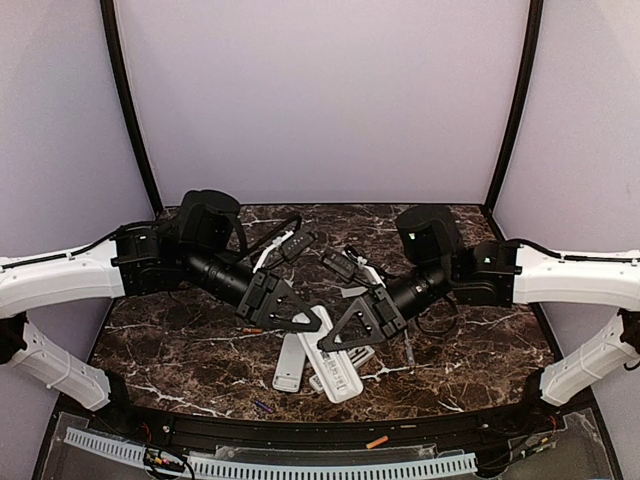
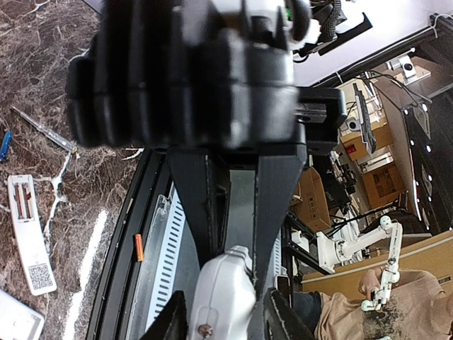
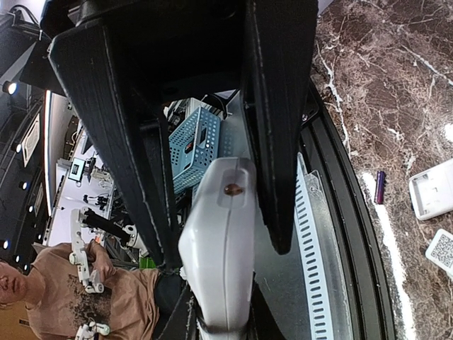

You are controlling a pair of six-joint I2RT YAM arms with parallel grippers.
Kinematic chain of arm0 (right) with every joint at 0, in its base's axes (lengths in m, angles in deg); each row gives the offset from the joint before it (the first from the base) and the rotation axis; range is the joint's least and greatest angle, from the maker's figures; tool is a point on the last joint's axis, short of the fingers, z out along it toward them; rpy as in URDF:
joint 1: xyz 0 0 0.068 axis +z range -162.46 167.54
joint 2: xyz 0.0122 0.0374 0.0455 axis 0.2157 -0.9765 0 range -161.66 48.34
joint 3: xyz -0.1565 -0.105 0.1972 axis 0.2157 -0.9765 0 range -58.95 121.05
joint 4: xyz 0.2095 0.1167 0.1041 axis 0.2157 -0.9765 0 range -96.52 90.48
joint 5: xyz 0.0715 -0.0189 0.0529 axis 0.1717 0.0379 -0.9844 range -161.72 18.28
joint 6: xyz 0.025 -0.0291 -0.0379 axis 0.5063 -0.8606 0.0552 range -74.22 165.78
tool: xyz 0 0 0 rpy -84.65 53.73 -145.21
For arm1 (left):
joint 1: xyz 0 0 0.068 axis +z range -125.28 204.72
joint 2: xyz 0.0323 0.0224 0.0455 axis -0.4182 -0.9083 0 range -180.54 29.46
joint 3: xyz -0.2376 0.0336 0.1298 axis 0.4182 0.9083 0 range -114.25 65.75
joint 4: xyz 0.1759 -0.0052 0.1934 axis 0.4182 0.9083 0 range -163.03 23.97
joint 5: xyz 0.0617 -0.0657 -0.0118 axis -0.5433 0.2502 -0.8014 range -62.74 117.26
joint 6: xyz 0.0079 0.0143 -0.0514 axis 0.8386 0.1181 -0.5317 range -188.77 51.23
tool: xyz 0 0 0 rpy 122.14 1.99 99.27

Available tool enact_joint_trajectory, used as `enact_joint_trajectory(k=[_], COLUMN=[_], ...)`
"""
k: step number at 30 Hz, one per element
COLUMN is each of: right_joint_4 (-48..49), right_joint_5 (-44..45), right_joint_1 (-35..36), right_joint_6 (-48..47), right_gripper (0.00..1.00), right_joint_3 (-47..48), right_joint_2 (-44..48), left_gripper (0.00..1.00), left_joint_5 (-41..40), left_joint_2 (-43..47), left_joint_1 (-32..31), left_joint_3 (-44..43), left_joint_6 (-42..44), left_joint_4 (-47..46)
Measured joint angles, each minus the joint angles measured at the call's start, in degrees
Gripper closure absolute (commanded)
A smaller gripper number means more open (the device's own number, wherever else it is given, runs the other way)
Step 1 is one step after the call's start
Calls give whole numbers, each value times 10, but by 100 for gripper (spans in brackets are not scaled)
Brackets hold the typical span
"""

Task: Unload the batteries from the remote control
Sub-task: Pass from the right arm to the left

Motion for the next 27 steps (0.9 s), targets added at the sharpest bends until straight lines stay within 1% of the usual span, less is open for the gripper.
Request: enact_joint_trajectory(k=[3, 7, 10, 11, 12, 14, 15, 17, 18, 20, 23, 27], right_joint_4=[0, 4, 4, 4, 4, 4, 6, 14, 19, 31, 49, 81], right_joint_5=[-3, -13, -12, -12, -11, -3, 9, 25, 35, 54, 90, 156], right_joint_1=[0, 1, 2, 2, 2, 1, 0, -6, -10, -16, -23, -28], right_joint_6=[0, -9, -9, -9, -9, -6, -4, 2, 4, 9, 23, 54], right_gripper=[100, 100, 87, 80, 73, 53, 42, 28, 24, 19, 16, 15], right_joint_3=[0, 0, 0, 0, 0, -2, -4, -10, -14, -25, -47, -87], right_joint_2=[-3, -3, -3, -3, -3, 2, 6, 16, 23, 43, 80, 133], left_gripper=[75, 83, 89, 93, 97, 100, 100, 100, 100, 100, 100, 100], left_joint_5=[0, 19, 24, 25, 26, 26, 23, 15, 10, -5, -26, -52], left_joint_2=[-1, 0, 3, 4, 5, 7, 8, 10, 10, 10, 17, 44], left_joint_1=[0, -1, -2, -1, -1, -1, -2, -2, -2, -1, 6, 21], left_joint_3=[5, 11, 20, 23, 24, 27, 28, 33, 34, 36, 43, 71], left_joint_6=[-1, 5, 1, 0, -1, -8, -14, -23, -28, -40, -62, -106], left_joint_4=[-1, -19, -31, -35, -40, -47, -49, -49, -49, -50, -63, -114])
